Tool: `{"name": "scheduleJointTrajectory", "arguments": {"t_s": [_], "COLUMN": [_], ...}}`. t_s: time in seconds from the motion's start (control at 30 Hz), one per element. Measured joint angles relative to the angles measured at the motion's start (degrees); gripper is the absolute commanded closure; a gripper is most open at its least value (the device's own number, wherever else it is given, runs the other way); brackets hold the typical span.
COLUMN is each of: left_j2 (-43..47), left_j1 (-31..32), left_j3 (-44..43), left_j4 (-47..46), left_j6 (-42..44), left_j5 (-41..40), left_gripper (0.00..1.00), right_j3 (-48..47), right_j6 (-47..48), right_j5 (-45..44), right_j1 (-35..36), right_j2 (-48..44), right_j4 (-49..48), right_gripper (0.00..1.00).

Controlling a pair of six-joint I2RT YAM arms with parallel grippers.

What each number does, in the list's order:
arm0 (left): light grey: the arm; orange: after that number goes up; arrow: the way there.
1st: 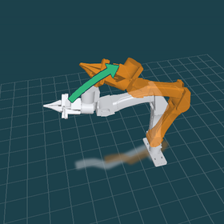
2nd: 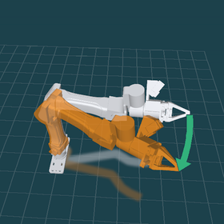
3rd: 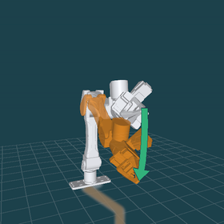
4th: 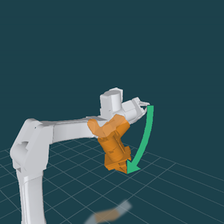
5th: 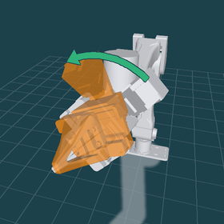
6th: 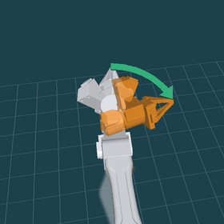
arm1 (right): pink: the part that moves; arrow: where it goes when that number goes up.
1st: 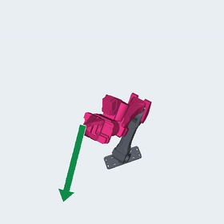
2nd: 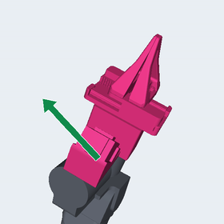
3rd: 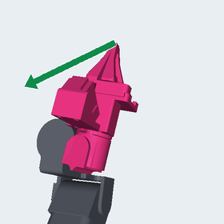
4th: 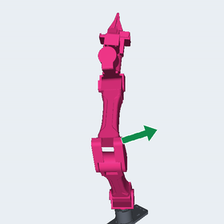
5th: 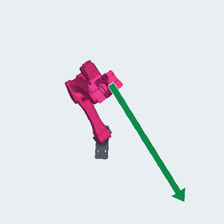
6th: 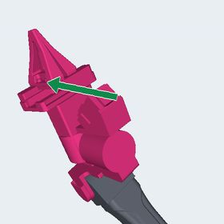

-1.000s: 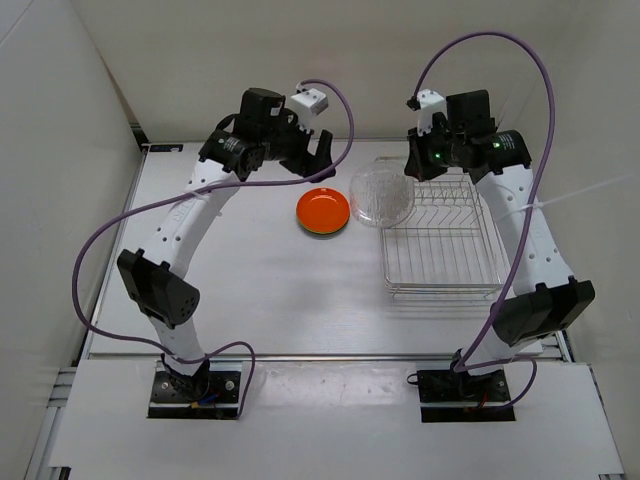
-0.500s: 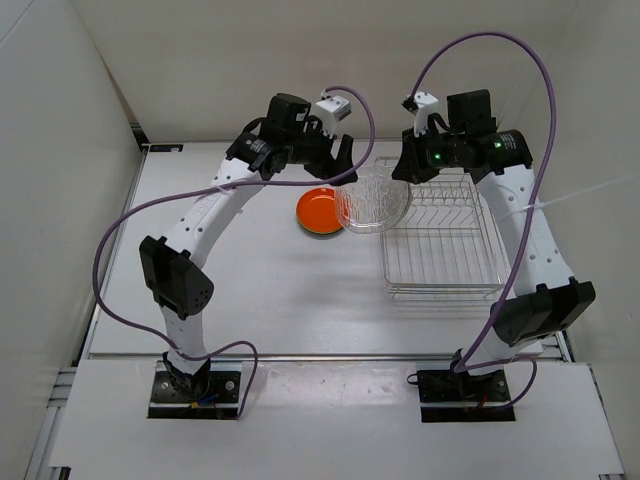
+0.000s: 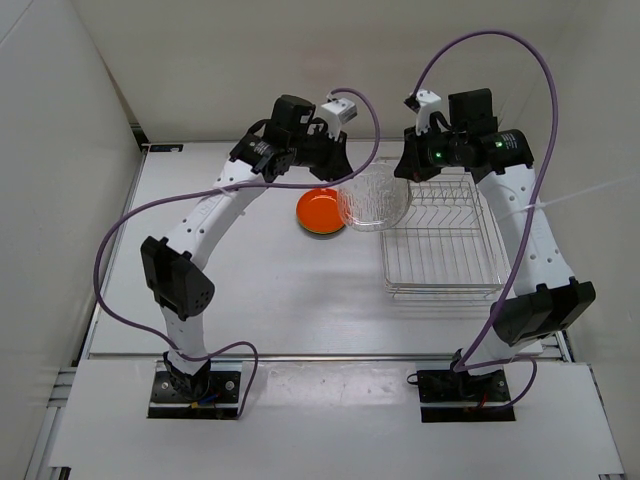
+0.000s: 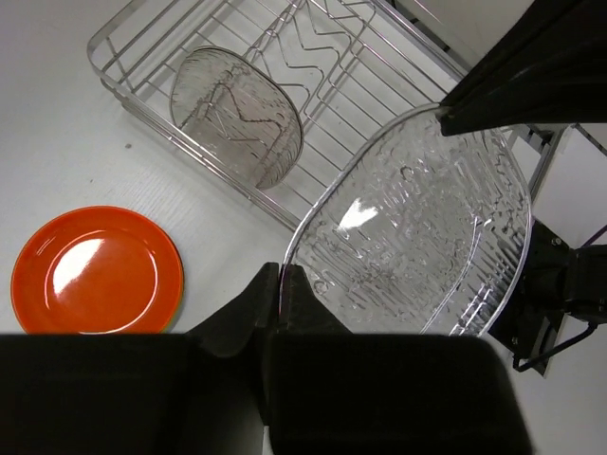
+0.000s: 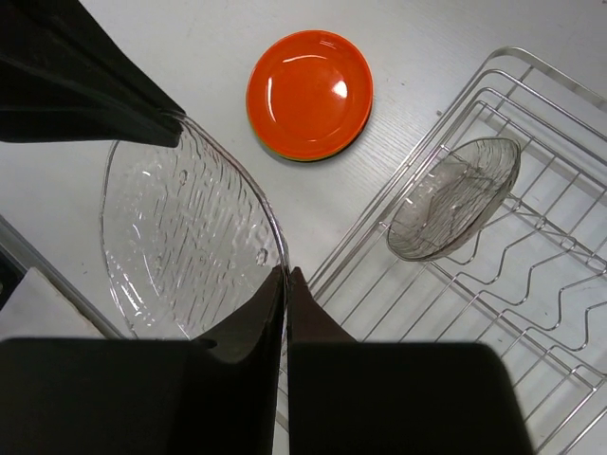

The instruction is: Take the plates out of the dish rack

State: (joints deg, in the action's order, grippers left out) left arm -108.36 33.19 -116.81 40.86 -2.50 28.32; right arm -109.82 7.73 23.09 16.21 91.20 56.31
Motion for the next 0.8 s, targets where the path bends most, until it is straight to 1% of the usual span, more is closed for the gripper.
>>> {"name": "scheduleJointTrajectory", "arguments": {"t_s": [0.07, 0.1, 0.17, 0.2, 0.23, 0.3, 0.33, 0.43, 0.47, 0.6, 0.8], "left_j2": [0.0, 0.0, 0.1, 0.3, 0.6, 1.8, 2.2, 3.4, 4.0, 7.6, 14.5], "left_j1": [0.2, 0.3, 0.4, 0.4, 0.4, 0.3, 0.1, -0.8, -1.3, -5.3, -15.2], "left_j3": [0.0, 0.0, 0.5, 1.2, 2.3, 5.3, 6.8, 10.1, 11.0, 15.7, 24.0], "left_j4": [0.0, 0.0, -0.4, -0.8, -1.0, -1.5, -1.4, -1.4, -1.4, -1.9, -2.0], "left_j6": [0.0, 0.0, -0.1, -0.2, -0.2, -0.3, -0.3, -0.3, -0.1, 0.2, 2.9], "left_j5": [0.3, 0.3, -0.1, -0.5, -1.0, -2.6, -3.3, -5.4, -6.0, -8.4, -8.8], "left_gripper": [0.89, 0.89, 0.89, 0.89, 0.89, 0.89, 0.89, 0.89, 0.89, 0.89, 0.89], "right_j3": [0.0, 0.0, 0.0, 0.0, 0.0, 0.1, 0.2, 0.9, 1.0, 2.4, 6.9], "right_j6": [0.0, 0.0, 0.0, -0.2, -0.1, -0.6, -0.7, -0.8, -1.0, -1.6, -1.4], "right_j5": [-0.3, -0.4, -0.4, -0.5, -0.5, -0.4, -0.5, -2.0, -2.7, -6.6, -11.9], "right_j1": [-0.2, -0.3, -0.3, -0.3, -0.3, -0.3, -0.3, -0.2, -0.2, -0.1, -0.1], "right_j2": [0.0, 0.0, 0.0, 0.0, 0.0, 0.0, 0.0, 0.0, 0.0, -0.4, -3.1], "right_j4": [-0.2, -0.1, -0.2, -0.3, -0.3, -0.2, -0.3, -0.6, -0.6, -1.0, -1.5], "right_gripper": [0.95, 0.89, 0.73, 0.73, 0.69, 0.36, 0.25, 0.21, 0.16, 0.15, 0.15]}}
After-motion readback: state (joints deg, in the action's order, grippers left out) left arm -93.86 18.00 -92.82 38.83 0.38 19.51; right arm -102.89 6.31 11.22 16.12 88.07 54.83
